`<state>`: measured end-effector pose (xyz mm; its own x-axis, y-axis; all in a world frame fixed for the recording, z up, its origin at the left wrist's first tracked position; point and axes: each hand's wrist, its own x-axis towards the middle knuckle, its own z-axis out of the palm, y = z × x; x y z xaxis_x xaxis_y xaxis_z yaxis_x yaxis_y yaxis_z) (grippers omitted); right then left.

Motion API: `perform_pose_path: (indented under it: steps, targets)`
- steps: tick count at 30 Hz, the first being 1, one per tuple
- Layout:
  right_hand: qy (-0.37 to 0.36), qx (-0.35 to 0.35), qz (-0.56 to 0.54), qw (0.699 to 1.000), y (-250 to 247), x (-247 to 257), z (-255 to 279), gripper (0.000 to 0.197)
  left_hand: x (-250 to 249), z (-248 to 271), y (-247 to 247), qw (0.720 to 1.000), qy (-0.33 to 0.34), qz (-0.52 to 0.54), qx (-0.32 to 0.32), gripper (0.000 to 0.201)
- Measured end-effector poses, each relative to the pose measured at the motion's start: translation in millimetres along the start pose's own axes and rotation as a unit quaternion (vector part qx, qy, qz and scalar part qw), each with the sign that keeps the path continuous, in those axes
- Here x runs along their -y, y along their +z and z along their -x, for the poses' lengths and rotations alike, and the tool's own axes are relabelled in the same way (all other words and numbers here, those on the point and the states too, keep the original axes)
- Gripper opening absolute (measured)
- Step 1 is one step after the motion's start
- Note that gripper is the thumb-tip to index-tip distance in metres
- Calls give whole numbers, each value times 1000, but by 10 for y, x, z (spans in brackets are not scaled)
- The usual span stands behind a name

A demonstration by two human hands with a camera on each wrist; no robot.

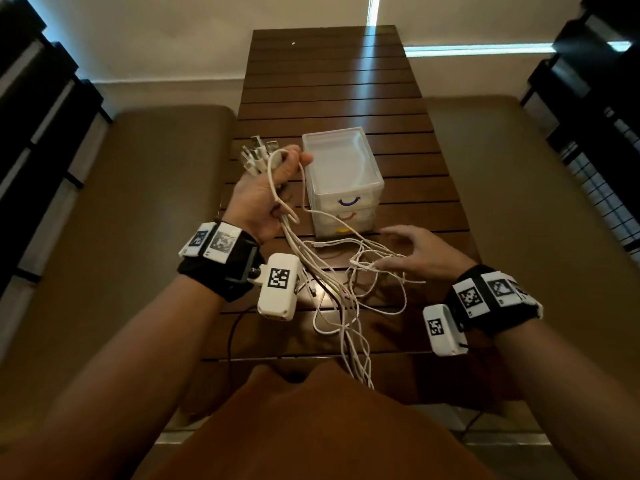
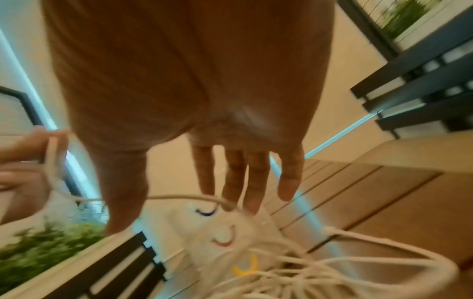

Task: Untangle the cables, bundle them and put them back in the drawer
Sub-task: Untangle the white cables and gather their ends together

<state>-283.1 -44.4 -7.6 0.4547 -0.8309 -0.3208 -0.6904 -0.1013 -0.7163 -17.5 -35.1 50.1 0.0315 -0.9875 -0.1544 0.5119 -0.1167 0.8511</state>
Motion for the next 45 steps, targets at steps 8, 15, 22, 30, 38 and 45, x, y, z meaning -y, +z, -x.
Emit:
perform_pose_path:
  steps: [8,15,22,30,38,45]
  targets:
    - [12,40,173,984,215,256,-284,33,-1,22,89,1000,-6,2,25,33]
    - [146,12,86,985,-130,82,-238,33,7,56,91,999,-15,31,36,42]
    - [-46,-141,-156,977,-277,454,-83,5,320,20,169,991,-110,-77,26,39]
    - [-167,-109,-276,940,-361,939,131,9,512,55,379,950,-121,-272,92,30]
    - [-220,-145,-428,865,-359,890,131,25,529,93,402,938,-43,-320,124,8]
    - [-136,-52,-166,975,-17,623,38,26,485,90,341,965,-22,-236,113,19]
